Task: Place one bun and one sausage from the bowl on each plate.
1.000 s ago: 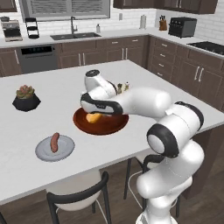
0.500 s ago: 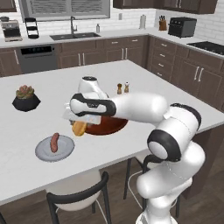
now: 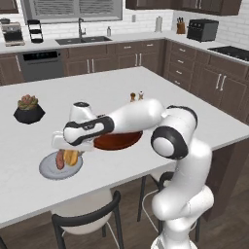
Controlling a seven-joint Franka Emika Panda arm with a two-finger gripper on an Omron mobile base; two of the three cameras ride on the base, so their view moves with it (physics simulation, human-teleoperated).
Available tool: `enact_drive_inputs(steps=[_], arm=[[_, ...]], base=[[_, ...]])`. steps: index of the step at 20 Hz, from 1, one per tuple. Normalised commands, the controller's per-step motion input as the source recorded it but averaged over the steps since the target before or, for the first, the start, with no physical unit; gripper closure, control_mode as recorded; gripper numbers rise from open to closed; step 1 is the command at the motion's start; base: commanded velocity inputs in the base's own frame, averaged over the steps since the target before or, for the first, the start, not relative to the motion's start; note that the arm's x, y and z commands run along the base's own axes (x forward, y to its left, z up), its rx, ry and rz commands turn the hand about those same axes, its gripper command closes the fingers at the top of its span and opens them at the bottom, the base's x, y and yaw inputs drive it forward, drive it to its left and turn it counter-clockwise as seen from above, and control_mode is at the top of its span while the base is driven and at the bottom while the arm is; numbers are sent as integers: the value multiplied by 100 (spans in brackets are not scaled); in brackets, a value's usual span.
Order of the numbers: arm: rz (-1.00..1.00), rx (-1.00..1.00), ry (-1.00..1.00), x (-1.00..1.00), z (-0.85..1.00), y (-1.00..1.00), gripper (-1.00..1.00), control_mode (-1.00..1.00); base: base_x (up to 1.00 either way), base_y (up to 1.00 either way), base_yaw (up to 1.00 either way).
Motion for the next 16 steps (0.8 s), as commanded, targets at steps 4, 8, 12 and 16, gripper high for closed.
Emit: enact_drive_inputs(steps=[4, 8, 12, 16], arm=[[0, -7, 13, 63, -42, 33, -100, -100], [1, -4, 3, 29, -39, -3, -100, -100], [1, 0, 0, 0, 0, 0, -100, -100], [0, 0, 0, 0, 0, 0, -100, -100]], base=[[0, 0, 0], [0, 0, 0], [0, 0, 0], [0, 0, 0]])
